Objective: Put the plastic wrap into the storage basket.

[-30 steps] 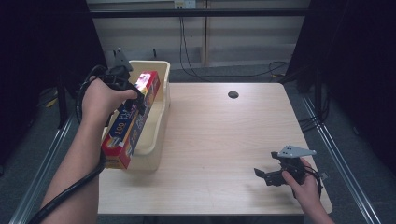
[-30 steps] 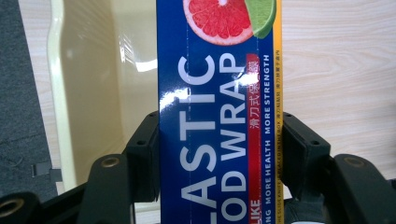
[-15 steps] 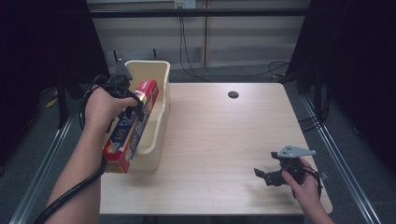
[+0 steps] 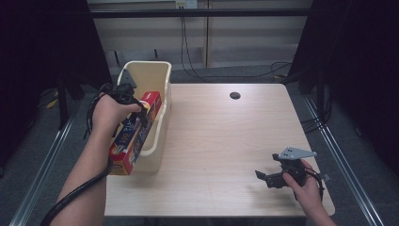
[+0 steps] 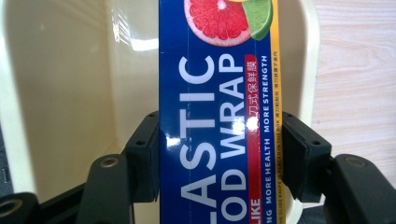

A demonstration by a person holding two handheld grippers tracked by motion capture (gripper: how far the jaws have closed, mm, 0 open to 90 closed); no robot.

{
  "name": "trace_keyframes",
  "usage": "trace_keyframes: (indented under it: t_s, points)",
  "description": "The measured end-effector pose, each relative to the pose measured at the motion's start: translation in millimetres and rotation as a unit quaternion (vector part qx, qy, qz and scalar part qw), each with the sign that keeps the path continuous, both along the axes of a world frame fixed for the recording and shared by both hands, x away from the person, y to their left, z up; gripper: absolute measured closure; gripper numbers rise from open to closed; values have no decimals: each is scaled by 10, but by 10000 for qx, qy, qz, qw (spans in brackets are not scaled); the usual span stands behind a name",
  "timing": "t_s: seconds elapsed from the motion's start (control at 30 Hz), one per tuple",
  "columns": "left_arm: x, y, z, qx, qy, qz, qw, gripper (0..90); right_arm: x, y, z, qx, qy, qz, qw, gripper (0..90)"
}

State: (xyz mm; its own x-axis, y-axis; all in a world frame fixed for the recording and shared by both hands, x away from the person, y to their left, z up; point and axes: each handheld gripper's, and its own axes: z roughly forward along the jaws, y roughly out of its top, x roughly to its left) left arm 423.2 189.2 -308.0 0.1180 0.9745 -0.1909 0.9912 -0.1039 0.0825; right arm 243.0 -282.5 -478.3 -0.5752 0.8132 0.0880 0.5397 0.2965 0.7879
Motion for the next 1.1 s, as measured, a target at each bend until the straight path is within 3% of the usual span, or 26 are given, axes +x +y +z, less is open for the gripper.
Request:
trace_keyframes:
  t_s: [0.3, 0.4, 0.5, 0.63, 0.7, 0.83, 1.1]
  points:
    - [79, -25, -212, 3, 166, 124, 9998, 398, -6, 10, -6, -8, 11, 16, 10000, 20]
    - [106, -17, -244, 59, 312, 61, 9995, 395, 2, 10, -12, -10, 23, 0, 10000, 20]
    - [108, -25, -241, 150, 188, 132, 9996, 391, 6, 13, -17, -17, 41, 40, 10000, 20]
    - [115, -25, -193, 96, 141, 226, 9996, 382, 2, 9, -17, -29, 34, 14, 10000, 21]
    - [112, -24, -138, -47, 102, 209, 9997, 375, -9, 4, -27, -21, 66, 14, 10000, 22]
    - [89, -48, 37, -101, -199, 144, 9996, 341, -27, -11, -9, -13, 37, 0, 10000, 23]
    - [-7, -186, 299, -250, -496, -88, 9984, 312, -21, 19, -14, -17, 63, 15, 10000, 23]
